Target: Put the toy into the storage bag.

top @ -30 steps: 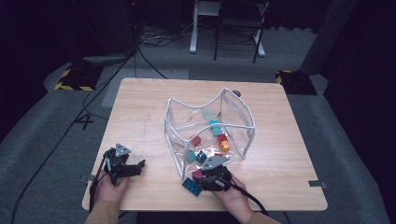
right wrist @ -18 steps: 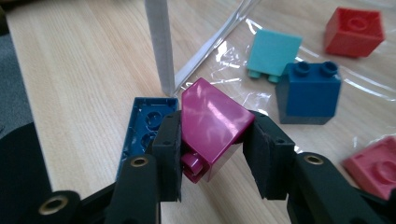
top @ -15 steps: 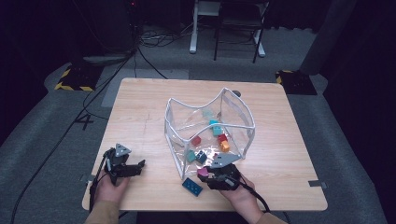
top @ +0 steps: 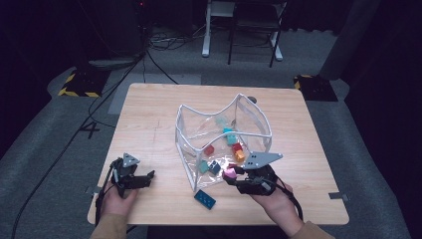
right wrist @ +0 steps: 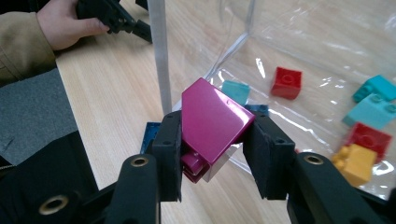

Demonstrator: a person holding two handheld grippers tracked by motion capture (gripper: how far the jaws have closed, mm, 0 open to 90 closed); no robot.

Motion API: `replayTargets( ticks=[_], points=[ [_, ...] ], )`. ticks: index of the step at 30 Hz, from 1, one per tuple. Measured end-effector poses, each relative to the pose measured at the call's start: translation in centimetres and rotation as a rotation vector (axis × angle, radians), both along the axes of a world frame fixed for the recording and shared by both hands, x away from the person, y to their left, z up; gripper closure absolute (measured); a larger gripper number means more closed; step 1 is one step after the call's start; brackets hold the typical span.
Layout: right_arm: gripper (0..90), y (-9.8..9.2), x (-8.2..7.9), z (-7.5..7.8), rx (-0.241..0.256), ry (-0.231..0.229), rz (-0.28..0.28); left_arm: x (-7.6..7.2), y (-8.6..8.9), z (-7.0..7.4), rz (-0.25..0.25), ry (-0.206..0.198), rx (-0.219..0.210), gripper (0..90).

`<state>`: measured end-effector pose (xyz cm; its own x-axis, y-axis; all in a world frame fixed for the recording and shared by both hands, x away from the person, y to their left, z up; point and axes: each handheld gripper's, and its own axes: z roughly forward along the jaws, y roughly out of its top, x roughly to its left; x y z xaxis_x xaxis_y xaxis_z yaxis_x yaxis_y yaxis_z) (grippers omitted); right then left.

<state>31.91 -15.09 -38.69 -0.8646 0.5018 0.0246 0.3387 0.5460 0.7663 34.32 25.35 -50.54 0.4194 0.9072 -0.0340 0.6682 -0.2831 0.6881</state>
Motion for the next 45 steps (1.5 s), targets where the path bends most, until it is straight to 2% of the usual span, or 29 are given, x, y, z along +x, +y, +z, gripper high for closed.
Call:
replayTargets(
  ticks=[5,11,12,16,19,24,26,29,30,31,34,35,40,45],
  points=[
    [59.4,-0.7,0.2,1.5,0.017,-0.004,-0.008,0.0,0.0,0.0,0.000,0.000,0.000,15.1],
    [59.4,-1.7,0.6,4.2,0.041,-0.016,-0.011,0.0,0.0,0.0,0.000,0.000,0.000,15.1],
    [59.4,-1.7,0.6,4.2,0.041,-0.016,-0.011,0.0,0.0,0.0,0.000,0.000,0.000,15.1],
    [59.4,-2.3,1.4,6.1,0.054,-0.016,-0.021,0.0,0.0,0.0,0.000,0.000,0.000,15.1],
    [59.4,-2.4,1.7,6.7,0.057,-0.017,-0.024,0.0,0.0,0.0,0.000,0.000,0.000,15.1],
    [59.4,-2.8,2.7,8.5,0.065,-0.029,-0.031,0.0,0.0,0.0,0.000,0.000,0.000,15.1],
    [59.3,-3.0,3.4,9.3,0.068,-0.031,-0.044,0.0,0.0,0.0,0.000,0.000,0.000,15.1],
    [59.3,-3.1,4.1,9.7,0.068,-0.048,-0.050,0.0,0.0,0.0,0.000,0.001,0.002,15.1],
    [59.3,-3.2,5.1,10.1,0.070,-0.043,-0.068,0.1,0.0,0.0,0.002,0.001,0.002,15.1],
    [59.3,-3.2,5.1,10.1,0.070,-0.043,-0.068,0.1,0.0,0.0,0.003,0.002,0.002,15.1],
    [59.3,-3.3,6.8,10.6,0.057,-0.041,-0.097,0.1,0.0,0.0,0.003,0.001,0.002,15.1],
    [59.3,-3.3,6.8,10.6,0.057,-0.041,-0.097,0.1,0.0,0.0,0.003,0.001,0.002,15.1],
    [59.4,-3.5,9.2,11.1,0.023,-0.034,-0.137,0.0,0.0,0.0,0.003,0.001,0.003,15.1],
    [59.3,-3.7,10.7,11.3,0.021,-0.023,-0.170,0.0,0.0,0.0,0.003,0.001,0.003,15.1]
  ],
)
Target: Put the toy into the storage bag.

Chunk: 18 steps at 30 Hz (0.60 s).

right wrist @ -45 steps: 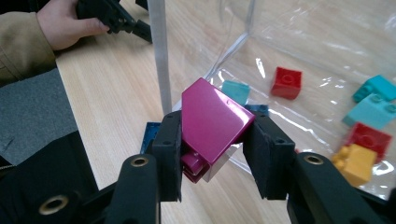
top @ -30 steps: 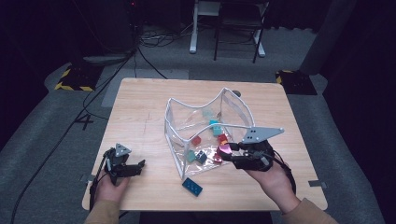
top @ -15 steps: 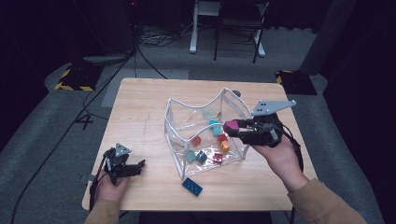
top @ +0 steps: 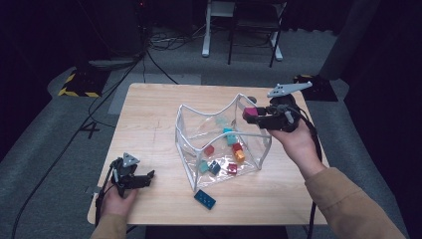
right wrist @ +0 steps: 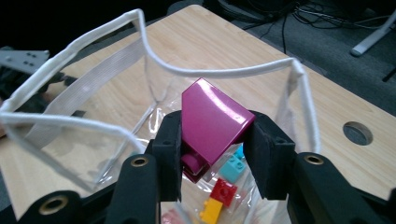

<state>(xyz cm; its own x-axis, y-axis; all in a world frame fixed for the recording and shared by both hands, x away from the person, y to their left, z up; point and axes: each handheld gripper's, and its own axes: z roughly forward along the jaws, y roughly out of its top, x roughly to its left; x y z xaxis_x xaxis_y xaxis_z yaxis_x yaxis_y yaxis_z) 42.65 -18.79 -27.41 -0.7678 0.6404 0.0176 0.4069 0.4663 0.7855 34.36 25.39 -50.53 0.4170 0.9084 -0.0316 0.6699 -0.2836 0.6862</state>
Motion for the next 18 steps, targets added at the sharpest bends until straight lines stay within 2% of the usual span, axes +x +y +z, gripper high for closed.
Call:
replayTargets(
  ticks=[5,8,11,15,17,18],
  points=[
    [59.3,0.1,1.9,0.1,-0.012,0.017,-0.034,0.0,0.0,0.0,0.001,0.000,-0.001,15.1],
    [59.3,0.4,2.4,-0.1,-0.024,0.031,-0.041,0.0,0.0,0.0,0.001,0.000,-0.001,15.1],
    [59.3,1.1,3.1,-0.4,-0.055,0.051,-0.044,0.0,0.0,0.0,0.001,0.000,-0.001,15.1],
    [59.3,2.2,4.0,-1.0,-0.120,0.064,-0.052,0.0,0.0,0.0,0.000,0.000,0.000,15.1],
    [59.3,2.8,4.7,-1.4,-0.154,0.089,-0.058,0.0,0.0,0.0,0.000,0.000,0.000,15.1],
    [59.3,2.8,4.7,-1.4,-0.154,0.089,-0.058,0.0,0.0,0.0,0.000,0.000,0.000,15.1]
  ],
)
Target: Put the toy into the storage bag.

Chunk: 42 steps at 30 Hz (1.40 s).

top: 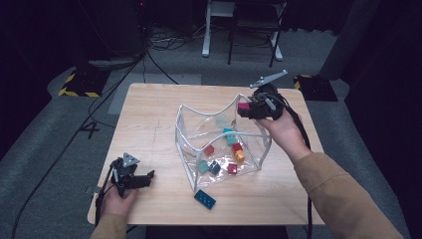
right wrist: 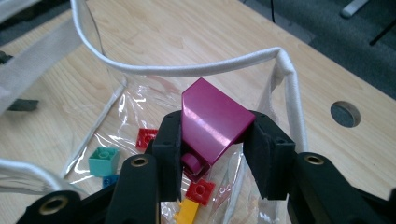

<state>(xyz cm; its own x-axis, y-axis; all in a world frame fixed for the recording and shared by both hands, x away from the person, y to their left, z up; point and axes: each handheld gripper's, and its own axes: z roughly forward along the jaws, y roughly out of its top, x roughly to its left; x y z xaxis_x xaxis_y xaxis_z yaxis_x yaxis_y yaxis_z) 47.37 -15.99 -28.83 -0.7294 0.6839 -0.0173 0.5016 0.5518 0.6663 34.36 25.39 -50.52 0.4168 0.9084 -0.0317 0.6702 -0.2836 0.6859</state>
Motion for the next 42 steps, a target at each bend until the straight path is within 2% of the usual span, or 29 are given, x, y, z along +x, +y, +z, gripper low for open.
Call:
replayTargets(
  ticks=[6,9,15,17,18,23,25,29,33,38,42],
  points=[
    [59.3,1.7,1.5,-1.2,-0.091,0.095,0.024,0.0,0.0,0.0,0.000,0.000,0.000,15.1],
    [59.3,2.5,1.9,-1.6,-0.131,0.119,0.029,0.0,0.0,0.0,0.001,0.000,-0.001,15.1],
    [59.3,3.7,2.4,-2.5,-0.169,0.149,0.035,0.0,0.0,0.0,0.001,0.000,-0.001,15.1],
    [59.3,4.0,2.6,-2.9,-0.178,0.172,0.036,0.0,0.0,0.0,0.000,0.000,0.000,15.1],
    [59.3,4.3,2.8,-3.1,-0.197,0.187,0.029,0.0,0.0,0.0,0.000,0.000,0.000,15.1],
    [59.3,4.6,3.1,-3.3,-0.225,0.213,0.029,0.0,0.0,0.0,0.000,0.000,0.000,15.1],
    [59.3,4.9,3.1,-3.4,-0.248,0.212,0.038,0.0,0.0,0.0,0.000,0.000,-0.001,15.1],
    [59.3,5.5,3.1,-3.5,-0.263,0.221,0.052,0.0,0.0,0.0,0.000,0.000,0.000,15.1],
    [59.3,6.3,3.1,-4.3,-0.315,0.247,0.068,0.0,0.0,0.0,0.000,0.000,0.000,15.1],
    [59.2,6.3,3.4,-4.8,-0.327,0.267,0.074,0.0,0.0,0.0,0.000,0.000,0.000,15.1],
    [57.2,6.1,3.5,-4.8,-0.318,0.281,0.067,0.0,0.0,0.0,0.000,0.000,0.000,15.1]
  ],
)
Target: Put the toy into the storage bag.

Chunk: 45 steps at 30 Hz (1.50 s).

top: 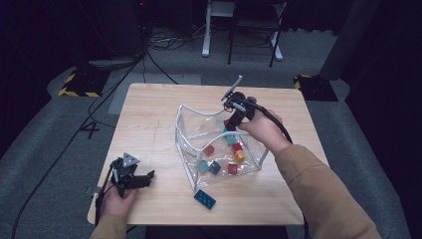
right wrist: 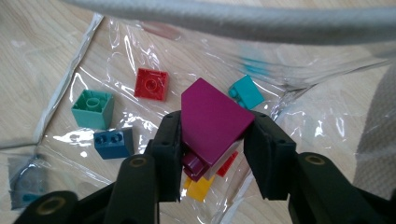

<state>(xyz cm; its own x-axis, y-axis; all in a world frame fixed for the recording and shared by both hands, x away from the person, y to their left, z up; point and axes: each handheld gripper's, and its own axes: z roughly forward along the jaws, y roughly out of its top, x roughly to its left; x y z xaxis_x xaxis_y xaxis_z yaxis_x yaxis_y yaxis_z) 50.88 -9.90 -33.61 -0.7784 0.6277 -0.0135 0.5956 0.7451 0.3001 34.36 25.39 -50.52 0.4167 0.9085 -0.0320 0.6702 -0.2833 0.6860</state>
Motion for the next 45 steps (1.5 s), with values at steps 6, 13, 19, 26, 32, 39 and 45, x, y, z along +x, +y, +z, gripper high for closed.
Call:
replayTargets(
  ticks=[6,13,19,26,32,39,45],
  points=[
    [48.5,-0.6,-0.2,0.7,0.060,-0.044,-0.005,0.0,0.0,0.0,0.000,0.000,0.000,15.1],
    [48.7,-1.8,-1.1,2.1,0.151,-0.100,-0.011,0.0,0.0,0.0,0.000,0.000,0.000,15.1],
    [49.3,-2.5,-2.6,3.3,0.205,-0.150,0.003,0.0,0.0,0.0,0.000,0.000,0.000,15.2],
    [49.7,-3.5,-4.8,4.9,0.301,-0.228,0.019,0.0,0.0,0.0,0.000,0.000,0.000,15.1],
    [49.9,-4.5,-6.7,5.9,0.367,-0.285,0.036,0.0,0.0,0.0,0.000,0.000,0.000,15.1],
    [49.9,-5.5,-9.6,6.6,0.458,-0.354,0.073,0.0,0.0,0.0,0.000,0.000,0.000,15.1],
    [49.9,-5.9,-12.0,6.6,0.507,-0.371,0.107,0.0,0.0,0.0,0.000,0.000,0.000,15.1]
  ],
)
